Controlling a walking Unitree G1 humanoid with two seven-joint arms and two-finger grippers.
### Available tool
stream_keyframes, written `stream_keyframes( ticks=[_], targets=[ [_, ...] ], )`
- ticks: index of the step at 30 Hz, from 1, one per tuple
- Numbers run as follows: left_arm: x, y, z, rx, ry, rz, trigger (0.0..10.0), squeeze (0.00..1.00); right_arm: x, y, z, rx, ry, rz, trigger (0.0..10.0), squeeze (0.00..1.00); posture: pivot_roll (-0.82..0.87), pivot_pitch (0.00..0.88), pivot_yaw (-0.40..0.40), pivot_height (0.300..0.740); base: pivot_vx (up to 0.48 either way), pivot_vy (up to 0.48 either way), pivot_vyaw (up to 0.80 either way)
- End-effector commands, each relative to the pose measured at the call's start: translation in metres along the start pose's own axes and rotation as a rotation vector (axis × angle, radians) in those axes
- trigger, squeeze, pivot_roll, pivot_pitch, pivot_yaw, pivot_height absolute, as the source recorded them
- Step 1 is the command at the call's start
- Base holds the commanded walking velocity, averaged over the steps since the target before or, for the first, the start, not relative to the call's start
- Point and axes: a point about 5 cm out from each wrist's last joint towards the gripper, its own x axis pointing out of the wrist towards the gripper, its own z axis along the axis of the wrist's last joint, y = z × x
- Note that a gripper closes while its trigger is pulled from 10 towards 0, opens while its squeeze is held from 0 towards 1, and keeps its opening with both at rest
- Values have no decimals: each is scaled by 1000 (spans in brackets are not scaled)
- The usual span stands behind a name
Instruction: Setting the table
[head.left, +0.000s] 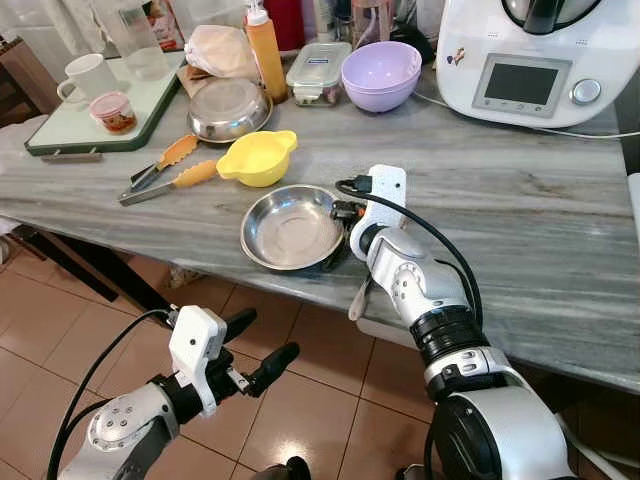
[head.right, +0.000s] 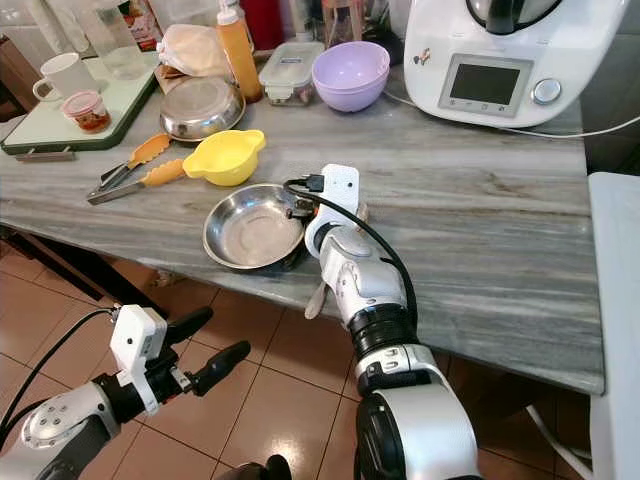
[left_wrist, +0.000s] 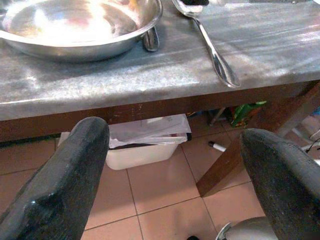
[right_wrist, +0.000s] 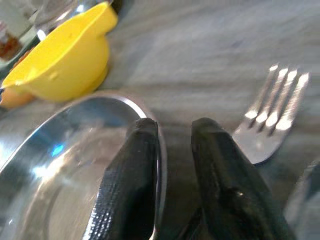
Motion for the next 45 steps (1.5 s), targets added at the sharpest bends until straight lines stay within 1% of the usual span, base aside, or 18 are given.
stream_keyframes(
  ticks=[1,2,3,4,8,9,11,13,19,24,26,30,33,34,40,42,44,45],
  targets=[
    [-6,4,-1,13,17,20,10000,0,0,6,-1,10,-7,9,10000,737,-89,186,153,740,0,0,0],
    [-6,4,-1,13,17,20,10000,0,0,7,-2,15,-7,11,10000,765,-87,186,154,740,0,0,0],
    [-6,4,-1,14,18,20,10000,0,0,7,-3,19,-8,14,10000,765,-87,186,154,740,0,0,0],
    [-6,4,-1,14,18,22,10000,0,0,9,-5,27,-10,25,10000,1000,-87,186,154,740,0,0,0],
    [-6,3,-1,15,17,24,10000,0,-1,12,-3,23,-41,45,10000,1000,-84,187,154,740,0,0,0],
    [-7,4,0,16,13,27,10000,0,-2,17,0,-12,-78,68,10000,1000,-84,187,154,740,0,0,0],
    [-7,4,0,16,11,29,10000,0,-2,18,2,-20,-90,72,10000,1000,-84,187,154,740,0,0,0],
    [-6,4,0,18,9,32,10000,0,-3,21,6,-74,-121,90,10000,1000,-79,186,150,740,0,0,0],
    [-5,4,1,17,2,36,10000,0,-6,20,13,-143,-172,93,10000,1000,-80,178,145,740,0,0,0],
    [-4,5,2,19,-4,38,10000,0,-10,19,15,-181,-201,97,10000,1000,-82,175,144,740,0,0,0],
    [-4,5,3,20,-11,39,10000,0,-14,16,16,-224,-227,85,10000,1000,-86,171,145,740,0,0,0],
    [-3,5,4,21,-19,39,10000,0,-20,13,15,-274,-254,83,10000,1000,-87,169,143,740,0,0,0],
    [-2,5,6,23,-25,40,10000,0,-29,8,15,-350,-296,90,10000,1000,-91,166,142,740,0,0,0],
    [-2,5,7,22,-30,43,10000,0,-35,2,13,-406,-318,88,10000,1000,-93,165,142,740,0,0,0],
    [-2,4,7,17,-43,55,10000,0,-49,-16,2,-466,-310,70,10000,1000,-99,161,140,740,0,0,0],
    [-2,5,9,15,-67,81,10000,0,-59,-24,-7,-483,-297,68,10000,1000,-108,156,140,740,0,0,0],
    [-2,5,9,12,-73,88,10000,0,-61,-25,-9,-494,-292,73,10000,1000,-108,156,140,740,0,0,0],
    [-1,5,10,8,-81,96,10000,0,-67,-27,-16,-508,-280,90,10000,1000,-112,155,140,740,0,0,0]
  ],
)
